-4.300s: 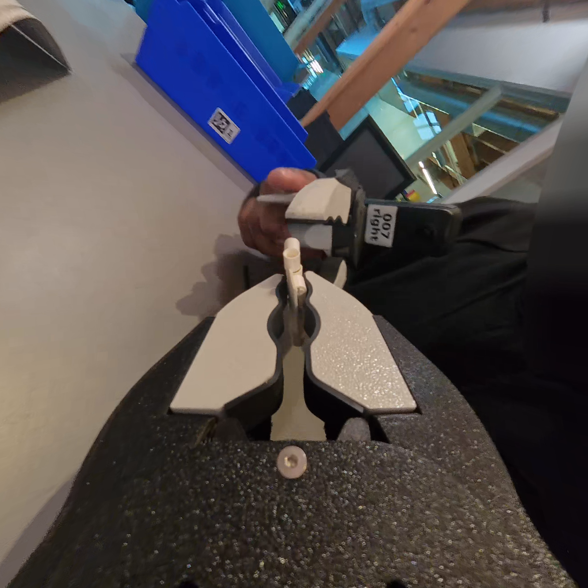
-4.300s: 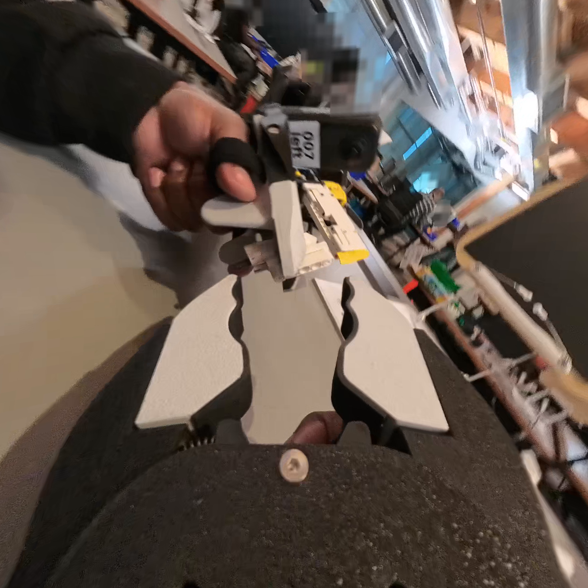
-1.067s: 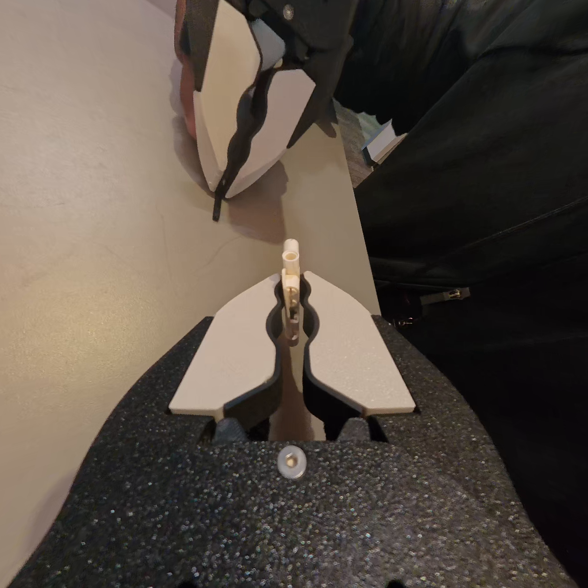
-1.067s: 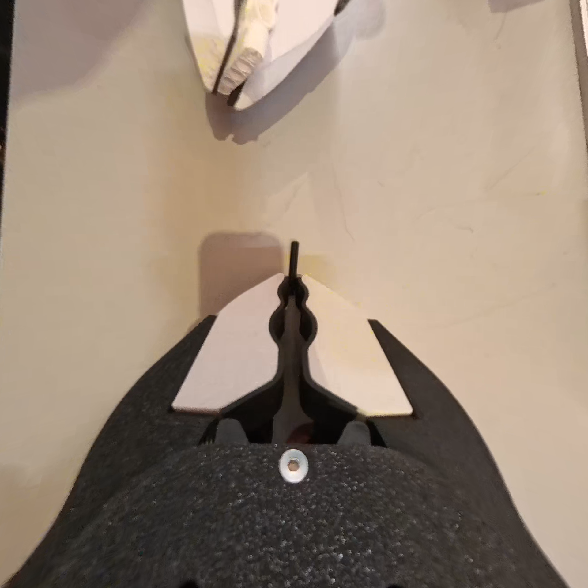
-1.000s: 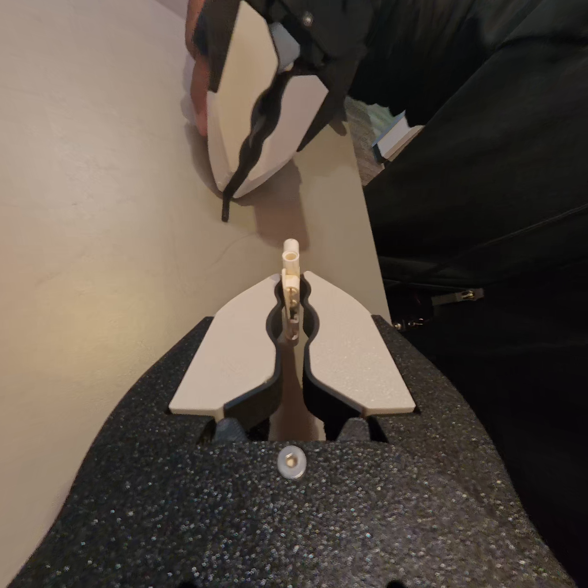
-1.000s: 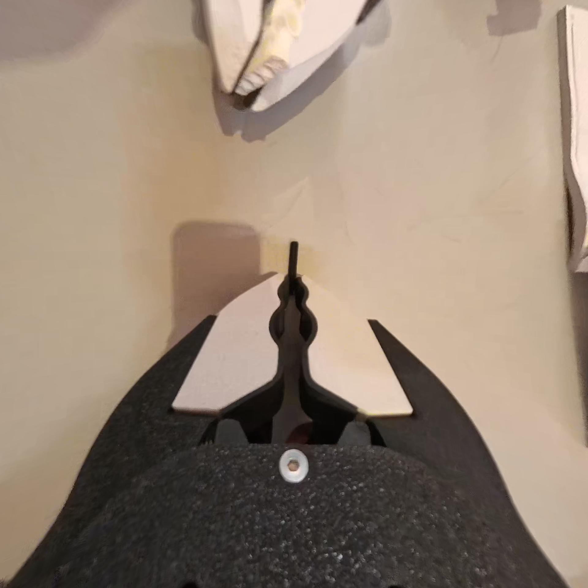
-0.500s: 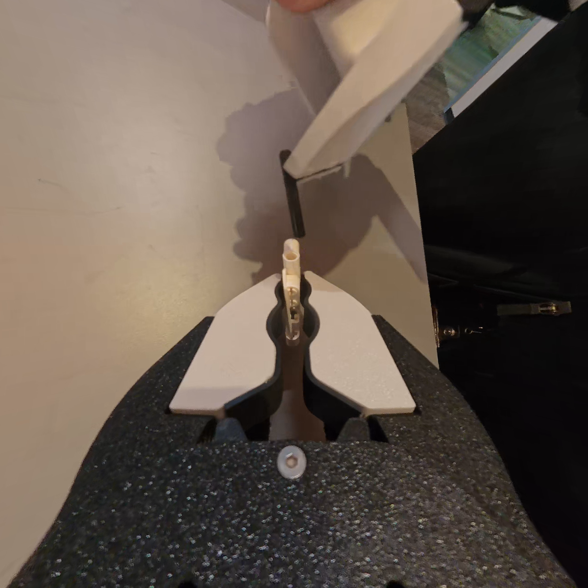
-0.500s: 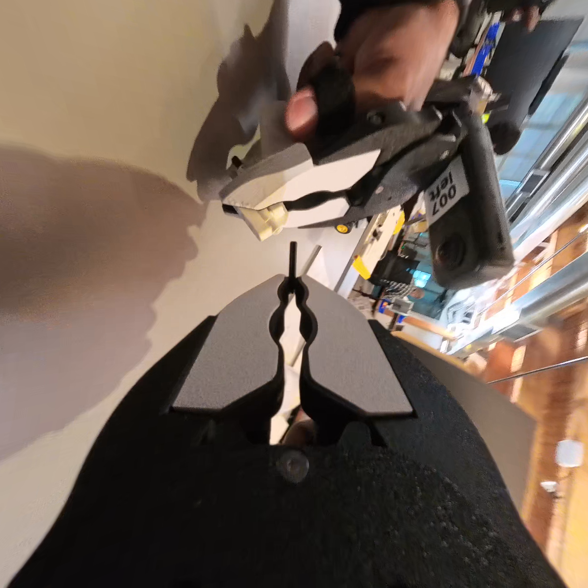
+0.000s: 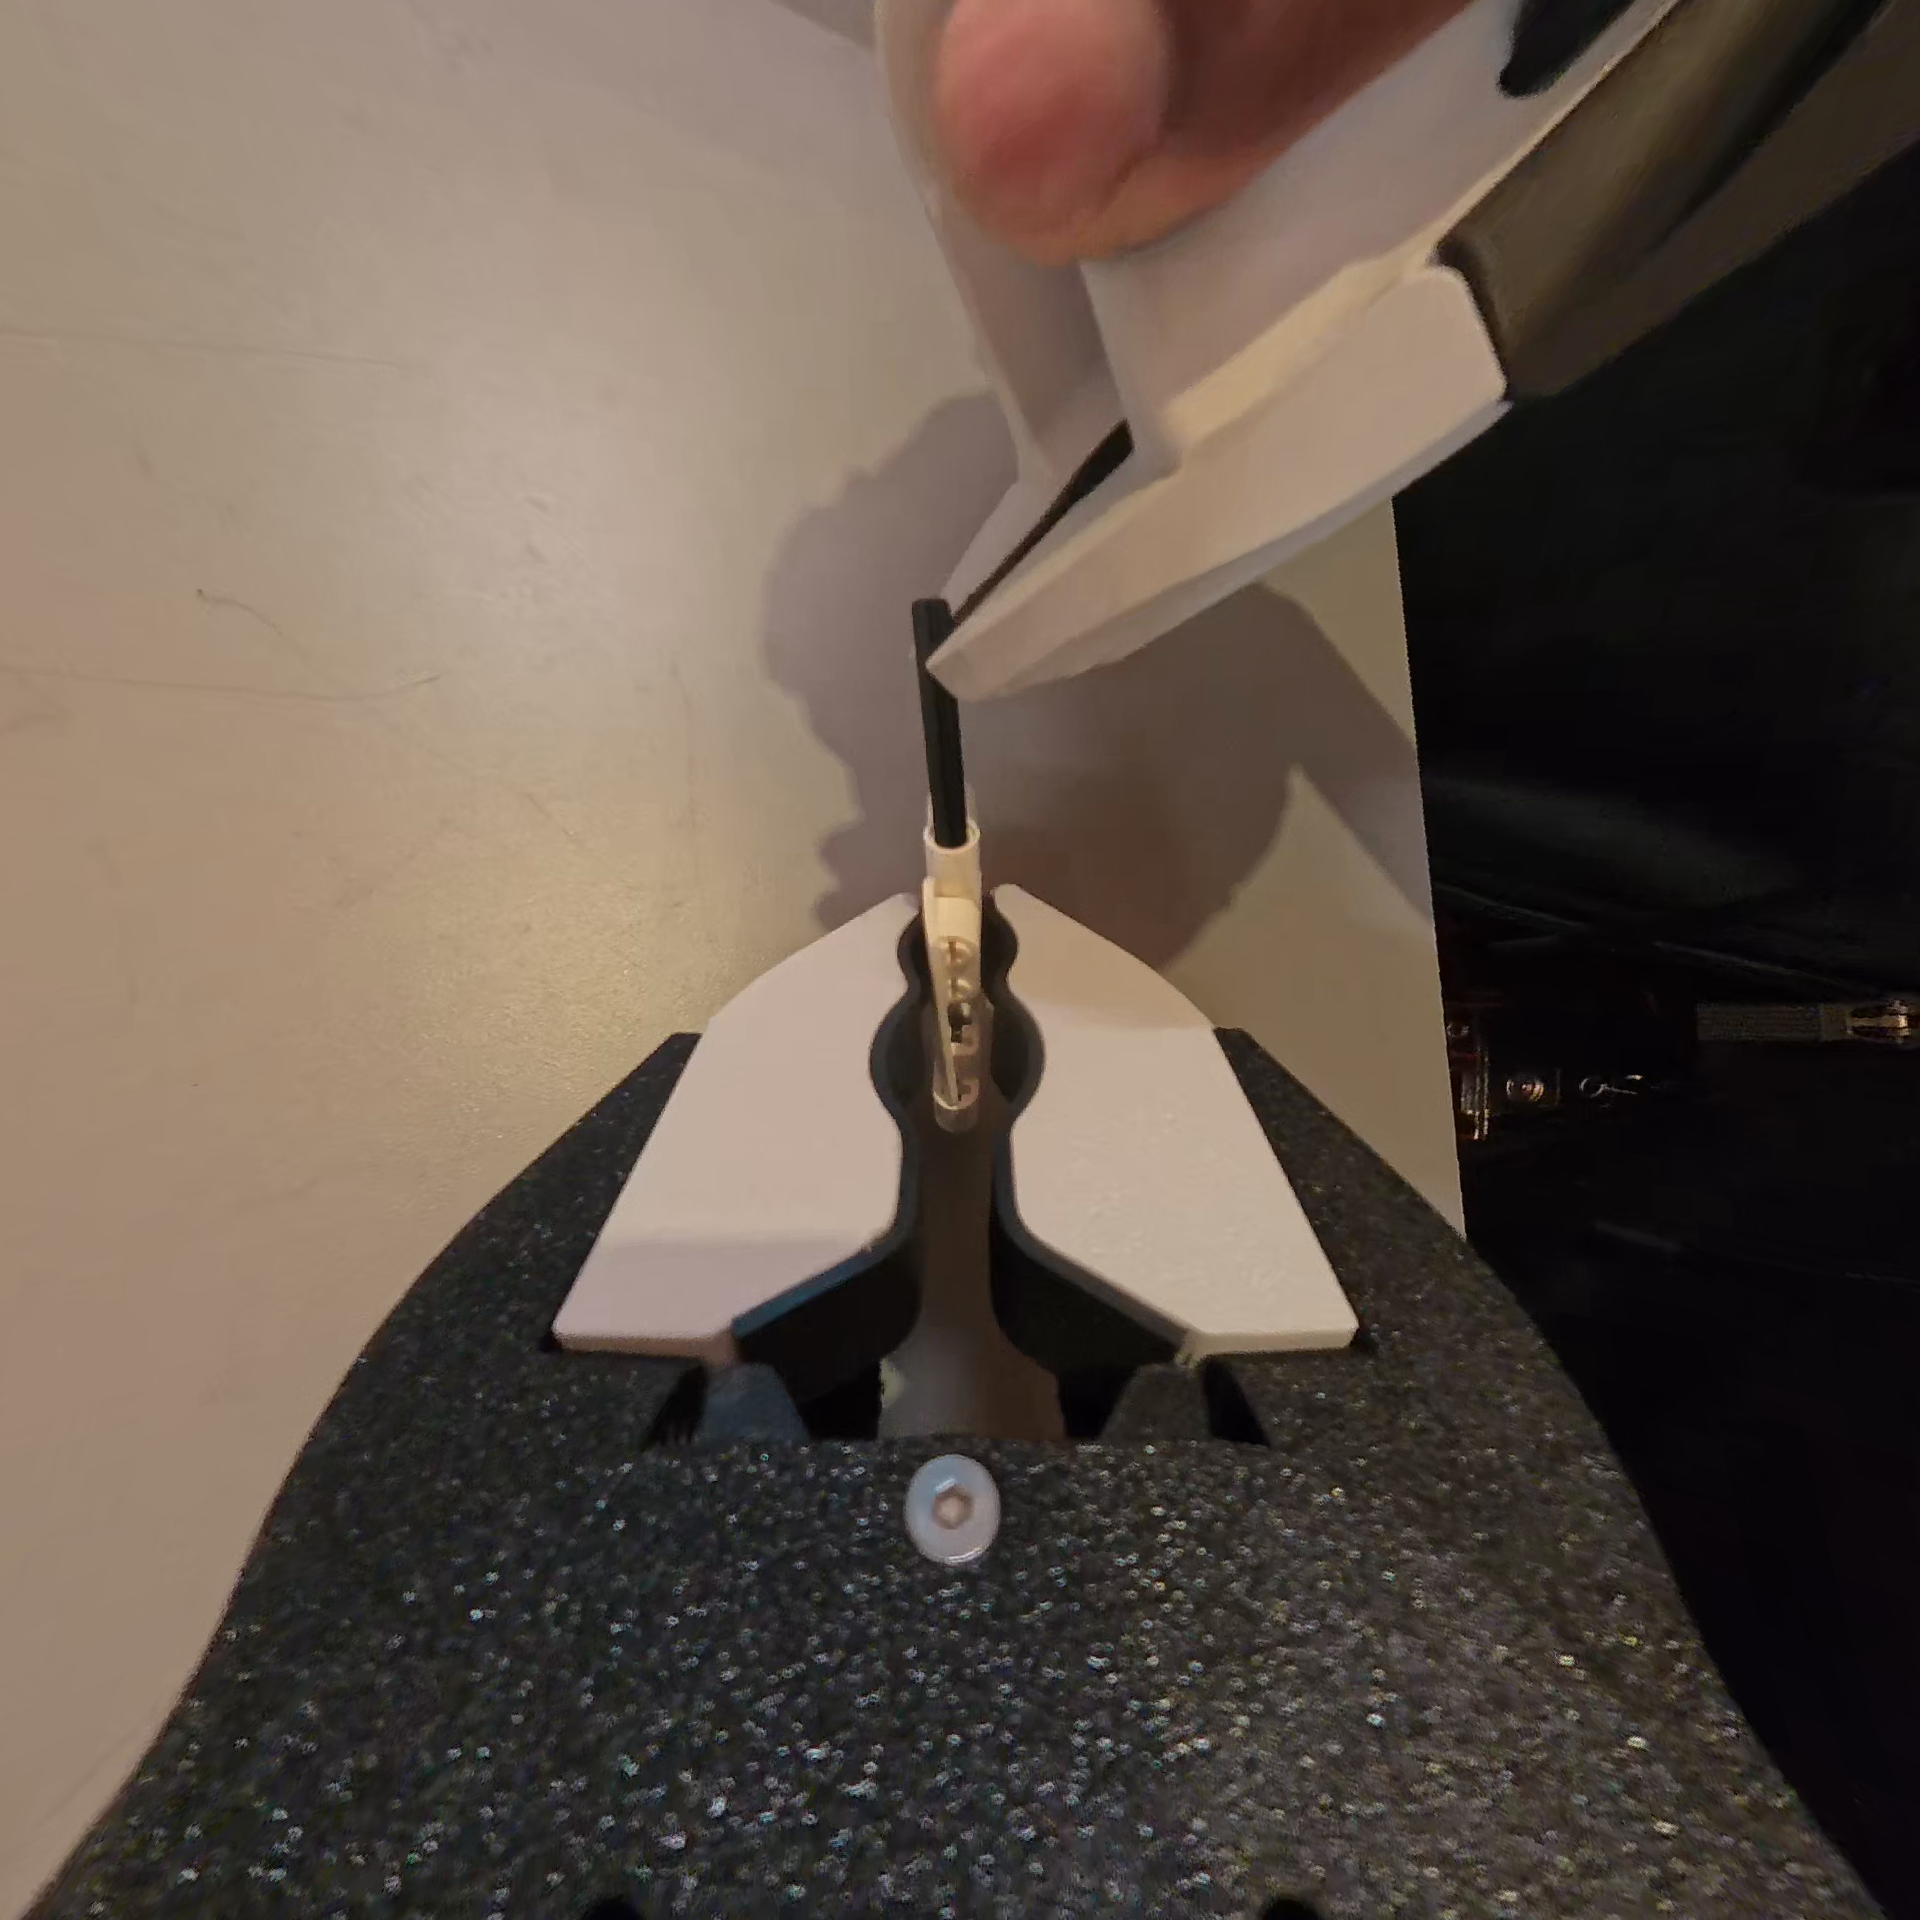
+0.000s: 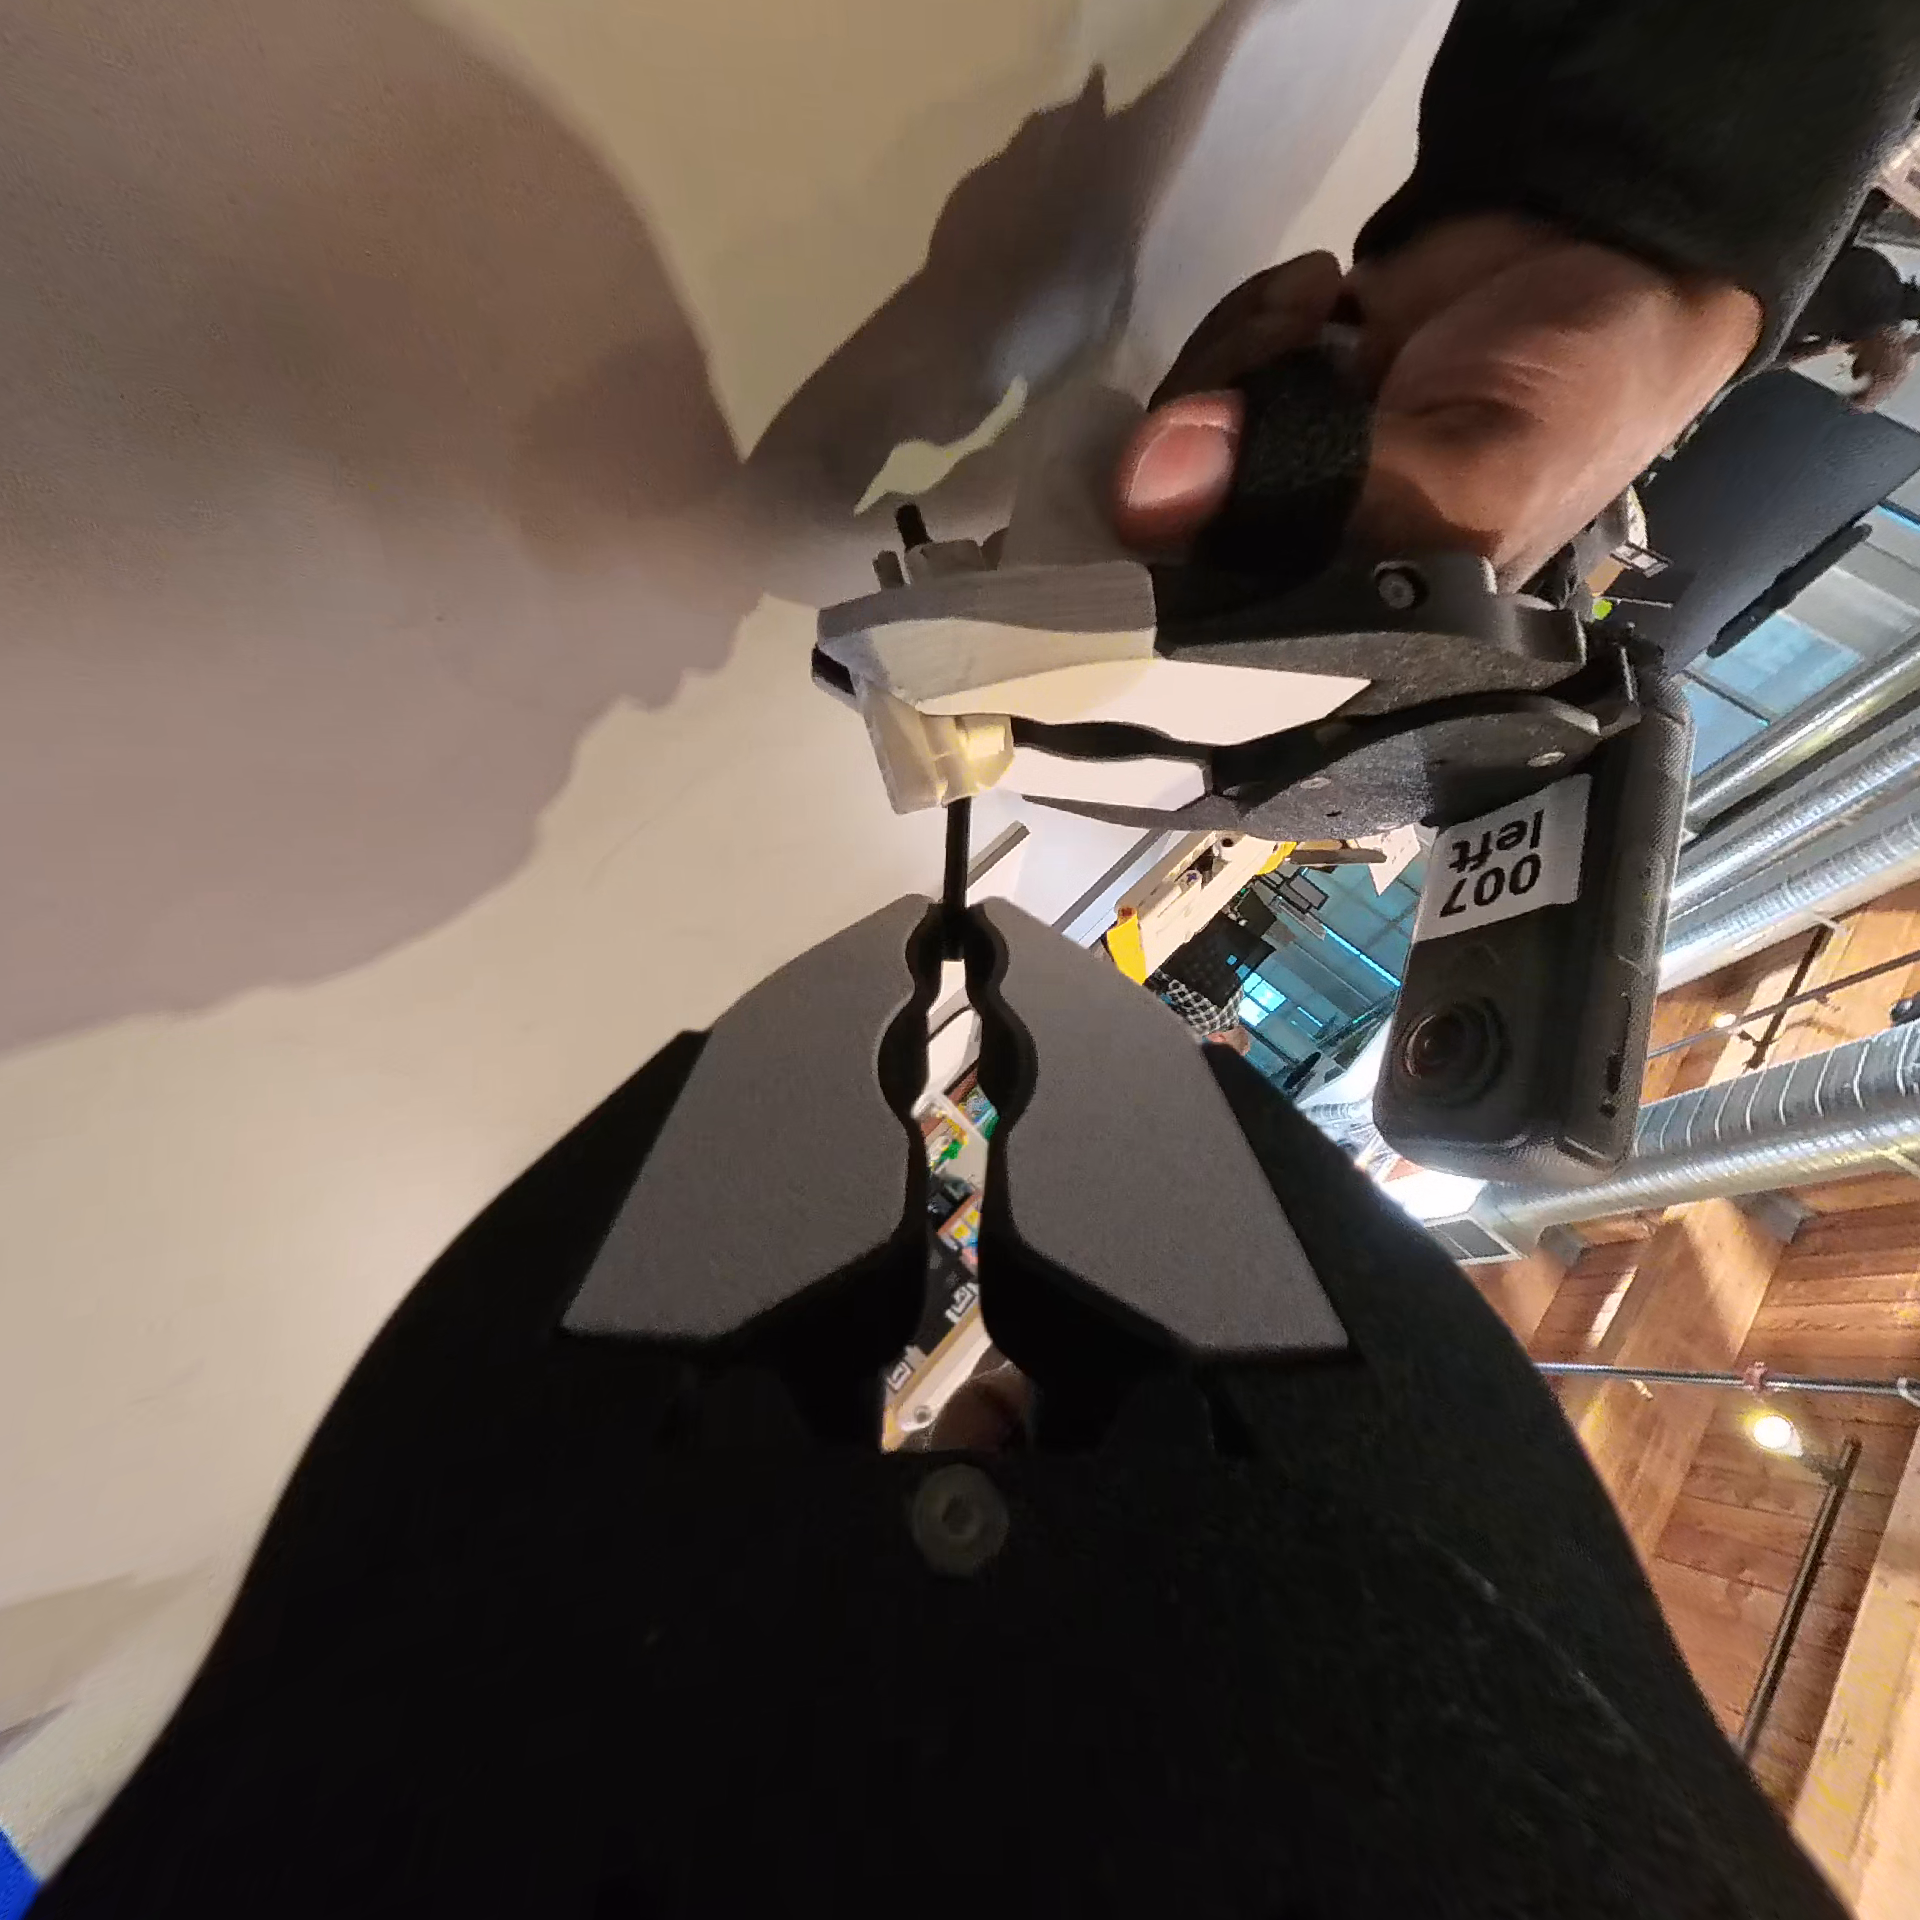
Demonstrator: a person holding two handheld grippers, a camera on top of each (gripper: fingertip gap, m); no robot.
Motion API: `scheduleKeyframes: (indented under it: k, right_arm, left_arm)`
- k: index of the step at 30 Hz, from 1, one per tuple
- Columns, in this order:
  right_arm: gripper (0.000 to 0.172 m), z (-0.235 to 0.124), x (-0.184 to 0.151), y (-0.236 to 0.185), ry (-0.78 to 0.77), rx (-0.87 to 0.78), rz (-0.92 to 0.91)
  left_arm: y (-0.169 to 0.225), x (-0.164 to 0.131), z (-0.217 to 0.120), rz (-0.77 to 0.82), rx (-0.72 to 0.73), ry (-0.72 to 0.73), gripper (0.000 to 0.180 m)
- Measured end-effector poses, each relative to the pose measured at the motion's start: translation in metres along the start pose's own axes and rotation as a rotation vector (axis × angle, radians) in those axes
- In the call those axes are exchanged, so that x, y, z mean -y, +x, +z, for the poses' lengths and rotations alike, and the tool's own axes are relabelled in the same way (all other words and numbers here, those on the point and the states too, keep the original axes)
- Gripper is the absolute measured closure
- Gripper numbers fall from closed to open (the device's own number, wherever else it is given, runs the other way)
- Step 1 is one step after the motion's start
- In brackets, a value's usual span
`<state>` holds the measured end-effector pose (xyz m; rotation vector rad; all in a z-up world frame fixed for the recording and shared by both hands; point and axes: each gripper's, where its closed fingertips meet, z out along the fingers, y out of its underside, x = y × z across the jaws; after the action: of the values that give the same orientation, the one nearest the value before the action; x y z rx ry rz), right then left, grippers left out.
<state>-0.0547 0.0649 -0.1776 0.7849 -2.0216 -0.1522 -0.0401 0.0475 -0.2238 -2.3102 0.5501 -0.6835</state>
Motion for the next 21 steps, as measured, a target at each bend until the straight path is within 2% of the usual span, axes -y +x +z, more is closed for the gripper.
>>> scheduleKeyframes:
  k: [17,21]
  right_arm:
    - [0.167,0.007,0.009,0.008,0.034,0.006,-0.079]
    - [0.161,0.009,0.006,0.012,0.03,-0.032,-0.058]
  left_arm:
    - [-0.002,-0.002,-0.001,0.023,0.035,-0.028,0.173]
    - [-0.005,-0.002,-0.003,0.017,0.043,-0.015,0.173]
